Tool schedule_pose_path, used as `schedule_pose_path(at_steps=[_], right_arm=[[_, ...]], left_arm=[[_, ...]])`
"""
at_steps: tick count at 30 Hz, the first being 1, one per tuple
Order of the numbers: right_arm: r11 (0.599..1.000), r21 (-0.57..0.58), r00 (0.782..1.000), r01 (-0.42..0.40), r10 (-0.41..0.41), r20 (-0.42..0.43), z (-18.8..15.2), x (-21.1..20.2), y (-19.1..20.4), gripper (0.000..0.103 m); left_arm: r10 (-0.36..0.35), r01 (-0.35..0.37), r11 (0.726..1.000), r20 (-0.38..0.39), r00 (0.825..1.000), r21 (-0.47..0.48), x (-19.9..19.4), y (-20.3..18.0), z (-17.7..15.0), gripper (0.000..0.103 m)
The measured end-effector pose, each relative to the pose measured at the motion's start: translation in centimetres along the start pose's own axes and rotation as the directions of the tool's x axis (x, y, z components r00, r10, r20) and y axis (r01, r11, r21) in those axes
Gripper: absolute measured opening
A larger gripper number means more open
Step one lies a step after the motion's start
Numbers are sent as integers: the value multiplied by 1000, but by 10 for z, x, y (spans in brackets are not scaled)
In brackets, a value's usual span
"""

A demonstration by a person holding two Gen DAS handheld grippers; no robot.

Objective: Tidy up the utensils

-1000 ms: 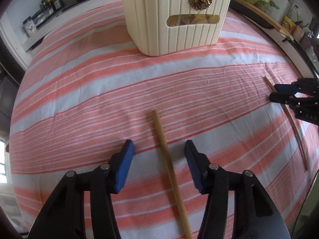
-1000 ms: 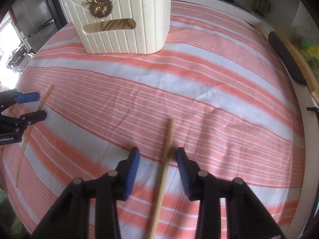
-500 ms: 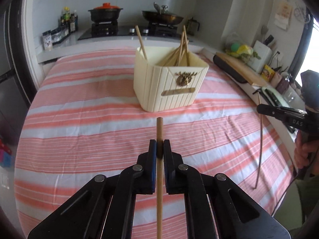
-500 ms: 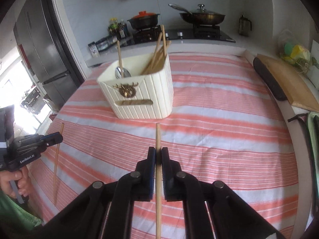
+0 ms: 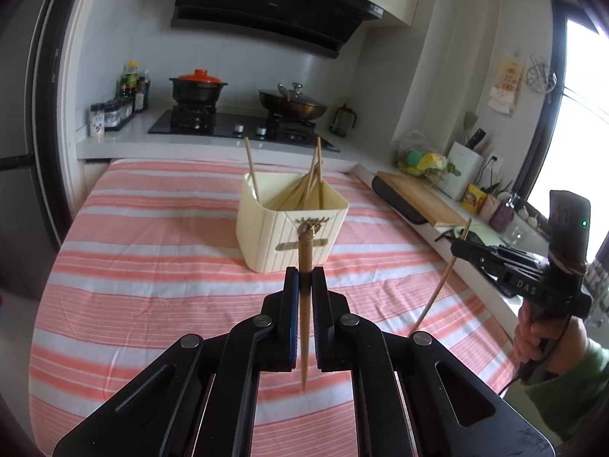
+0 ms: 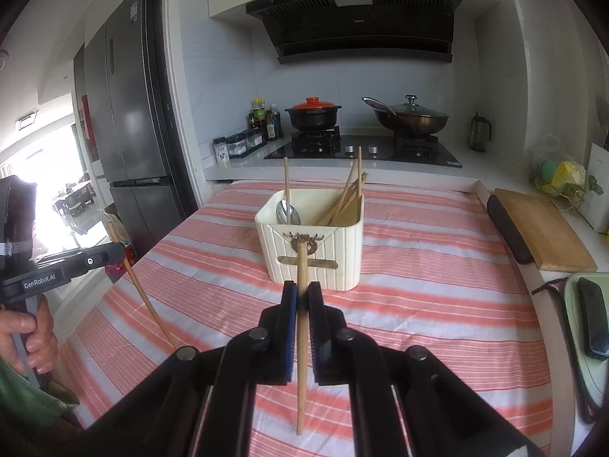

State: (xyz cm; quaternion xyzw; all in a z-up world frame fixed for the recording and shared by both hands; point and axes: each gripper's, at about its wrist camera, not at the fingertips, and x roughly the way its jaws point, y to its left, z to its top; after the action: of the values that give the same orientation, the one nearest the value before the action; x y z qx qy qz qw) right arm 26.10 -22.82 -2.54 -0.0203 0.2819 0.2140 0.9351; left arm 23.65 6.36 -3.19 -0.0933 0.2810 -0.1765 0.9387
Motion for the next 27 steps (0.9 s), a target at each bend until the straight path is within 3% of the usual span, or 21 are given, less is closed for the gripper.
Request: schedule_pose_path(at_steps=[4, 11, 18, 23, 27], right_arm=[[1000, 10, 999, -3, 3, 39, 12, -7, -4, 6], [1000, -16, 1000, 0, 0, 13, 38, -2, -9, 6], [998, -53, 991, 25, -18, 136, 109, -8, -15, 6], [996, -81, 963, 41, -17, 270, 167, 3, -12, 6], [995, -94, 957, 44, -15, 291, 193, 42, -13, 6]], left_arm=[[-20, 20, 1000, 19, 1000, -3, -5, 0, 12, 5], [-53, 52, 999, 46, 998, 7, -21, 0, 49, 5], [-44, 35, 998, 193, 980, 54, -41, -5, 129, 5], [9, -36, 994, 258, 966, 100, -8, -7, 183, 5], [31, -52, 995, 213, 977, 91, 49, 2, 203, 5]])
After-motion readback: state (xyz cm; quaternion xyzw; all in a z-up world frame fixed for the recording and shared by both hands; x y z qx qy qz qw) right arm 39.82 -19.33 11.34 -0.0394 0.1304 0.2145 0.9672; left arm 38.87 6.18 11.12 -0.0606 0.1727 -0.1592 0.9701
